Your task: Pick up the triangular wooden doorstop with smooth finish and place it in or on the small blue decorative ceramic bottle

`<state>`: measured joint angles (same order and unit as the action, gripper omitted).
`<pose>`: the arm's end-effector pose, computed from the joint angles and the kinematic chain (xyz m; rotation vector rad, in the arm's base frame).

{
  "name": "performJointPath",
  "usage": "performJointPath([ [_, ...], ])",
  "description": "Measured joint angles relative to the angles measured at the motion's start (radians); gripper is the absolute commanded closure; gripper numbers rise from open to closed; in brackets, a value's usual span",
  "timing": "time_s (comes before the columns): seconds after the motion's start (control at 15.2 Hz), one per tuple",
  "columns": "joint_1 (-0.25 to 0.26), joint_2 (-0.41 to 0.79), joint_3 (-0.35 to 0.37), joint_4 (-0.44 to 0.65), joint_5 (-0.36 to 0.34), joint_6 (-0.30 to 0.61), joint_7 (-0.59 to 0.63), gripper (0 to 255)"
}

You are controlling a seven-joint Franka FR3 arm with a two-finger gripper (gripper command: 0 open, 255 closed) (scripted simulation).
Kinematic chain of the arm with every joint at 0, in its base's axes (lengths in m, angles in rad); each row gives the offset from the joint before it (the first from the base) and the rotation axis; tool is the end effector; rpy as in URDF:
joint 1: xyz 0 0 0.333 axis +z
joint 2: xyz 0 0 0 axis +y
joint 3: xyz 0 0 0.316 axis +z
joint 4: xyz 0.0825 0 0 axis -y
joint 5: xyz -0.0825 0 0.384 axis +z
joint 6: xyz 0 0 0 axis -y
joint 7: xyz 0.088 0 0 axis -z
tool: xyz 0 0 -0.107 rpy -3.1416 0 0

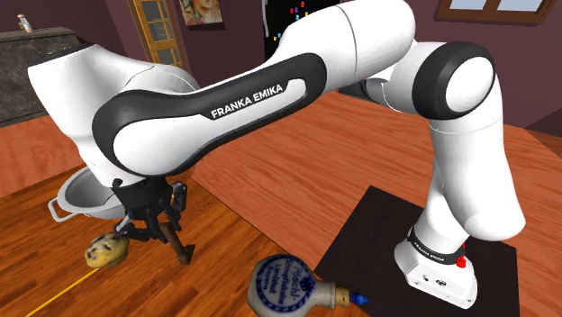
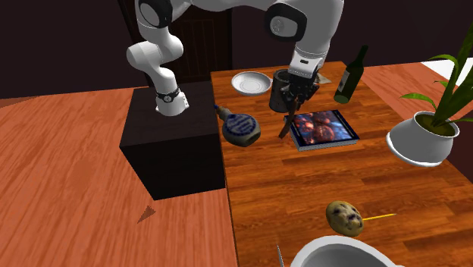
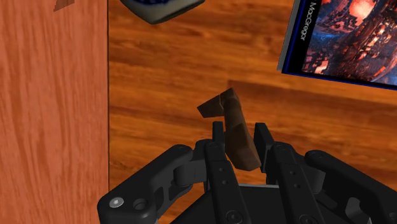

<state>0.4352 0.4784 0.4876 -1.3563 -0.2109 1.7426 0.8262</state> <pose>0.4756 0.4928 0.4684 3.1157 0.1464 -0.0516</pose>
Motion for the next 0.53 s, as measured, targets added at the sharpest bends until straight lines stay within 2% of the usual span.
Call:
performJointPath([
  [0.4, 0.011, 0.003, 0.002, 0.086, 0.001, -0.082, -0.004, 255],
  [0.53, 0.002, -0.025, 0.006, 0.064, 0.011, -0.087, -0.007, 255],
])
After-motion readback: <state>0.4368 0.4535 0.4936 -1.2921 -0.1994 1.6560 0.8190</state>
